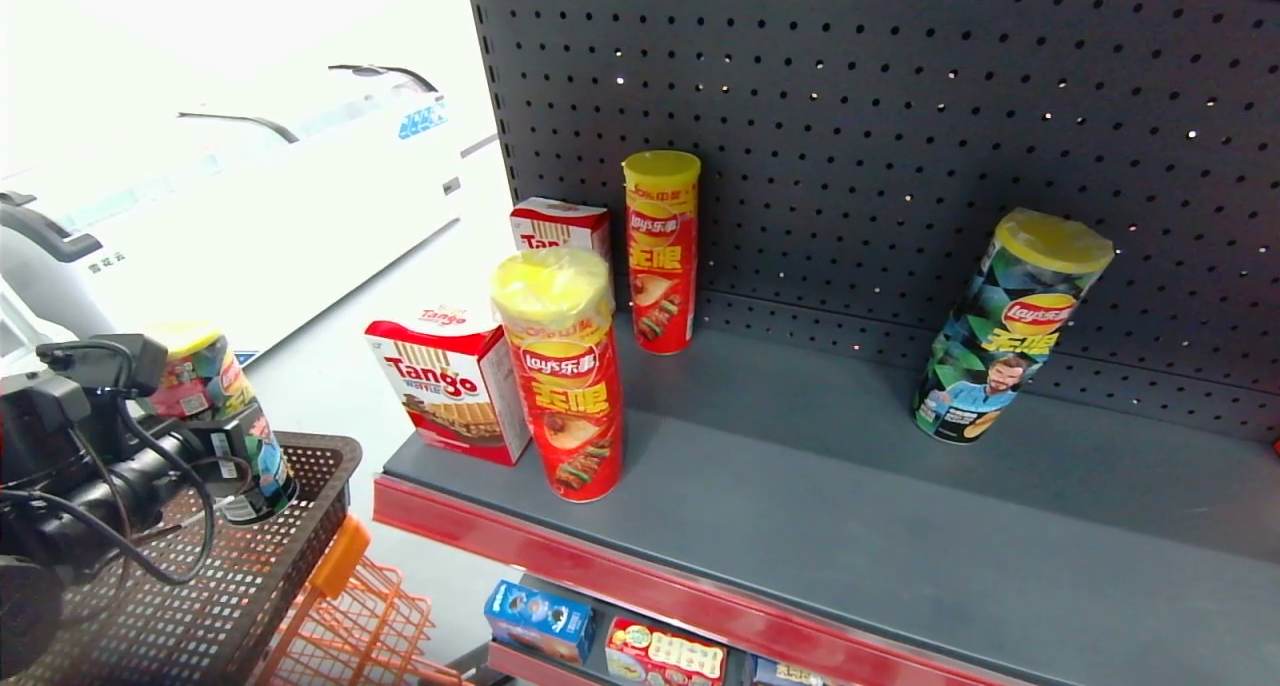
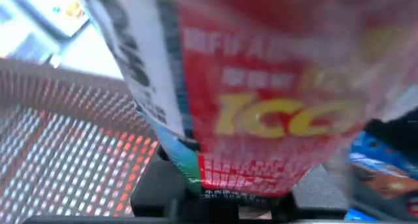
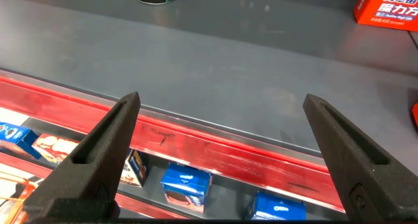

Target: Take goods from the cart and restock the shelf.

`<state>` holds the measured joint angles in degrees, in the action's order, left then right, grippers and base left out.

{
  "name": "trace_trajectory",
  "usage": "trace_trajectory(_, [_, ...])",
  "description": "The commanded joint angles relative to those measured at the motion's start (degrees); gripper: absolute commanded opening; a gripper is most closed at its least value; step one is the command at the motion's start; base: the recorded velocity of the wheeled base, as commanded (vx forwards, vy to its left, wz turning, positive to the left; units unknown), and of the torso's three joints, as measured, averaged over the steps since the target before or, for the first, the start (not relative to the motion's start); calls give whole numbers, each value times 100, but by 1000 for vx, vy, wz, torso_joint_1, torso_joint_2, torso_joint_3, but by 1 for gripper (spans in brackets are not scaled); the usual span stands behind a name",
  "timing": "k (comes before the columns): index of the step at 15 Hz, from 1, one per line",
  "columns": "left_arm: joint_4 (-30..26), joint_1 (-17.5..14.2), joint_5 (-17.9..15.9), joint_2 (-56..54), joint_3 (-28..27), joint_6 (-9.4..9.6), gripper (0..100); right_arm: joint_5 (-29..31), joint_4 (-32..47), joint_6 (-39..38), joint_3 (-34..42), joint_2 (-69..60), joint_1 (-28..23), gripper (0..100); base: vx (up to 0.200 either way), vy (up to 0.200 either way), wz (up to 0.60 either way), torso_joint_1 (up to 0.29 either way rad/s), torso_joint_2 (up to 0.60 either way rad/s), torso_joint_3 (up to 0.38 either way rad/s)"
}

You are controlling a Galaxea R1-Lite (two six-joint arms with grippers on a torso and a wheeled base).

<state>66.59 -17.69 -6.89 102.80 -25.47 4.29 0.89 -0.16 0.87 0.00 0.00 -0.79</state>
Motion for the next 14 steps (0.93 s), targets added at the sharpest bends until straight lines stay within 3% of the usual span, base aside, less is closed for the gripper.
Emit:
trace_trajectory(1, [12, 257, -67, -753, 200, 2, 0, -1, -2, 1, 0, 0, 0, 100, 0, 0, 0, 0, 0, 0])
trace_trajectory(3, [-14, 354, -67, -1131, 191, 2, 0, -1, -2, 1, 0, 0, 0, 100, 0, 0, 0, 0, 0, 0])
trace_trajectory(4, [-225, 547, -50, -1526, 200, -7, 0, -1, -2, 1, 0, 0, 0, 100, 0, 0, 0, 0, 0, 0])
trace_trajectory(6, [-1306, 670, -67, -2317, 77, 2, 0, -1, -2, 1, 0, 0, 0, 100, 0, 0, 0, 0, 0, 0])
trace_trajectory(7, [-1807, 881, -58, -2748, 112, -25, 0, -1, -2, 1, 0, 0, 0, 100, 0, 0, 0, 0, 0, 0])
trace_trajectory(9, [-2413, 1233, 425, -3504, 244, -34, 0, -1, -2, 1, 0, 0, 0, 100, 0, 0, 0, 0, 0, 0])
trace_trajectory(12, [-3231, 1760, 100, -4392, 376, -78, 0, -1, -2, 1, 0, 0, 0, 100, 0, 0, 0, 0, 0, 0])
trace_trajectory(14, [-3336, 2191, -217, -4682, 393, -104, 0, -1, -2, 1, 0, 0, 0, 100, 0, 0, 0, 0, 0, 0])
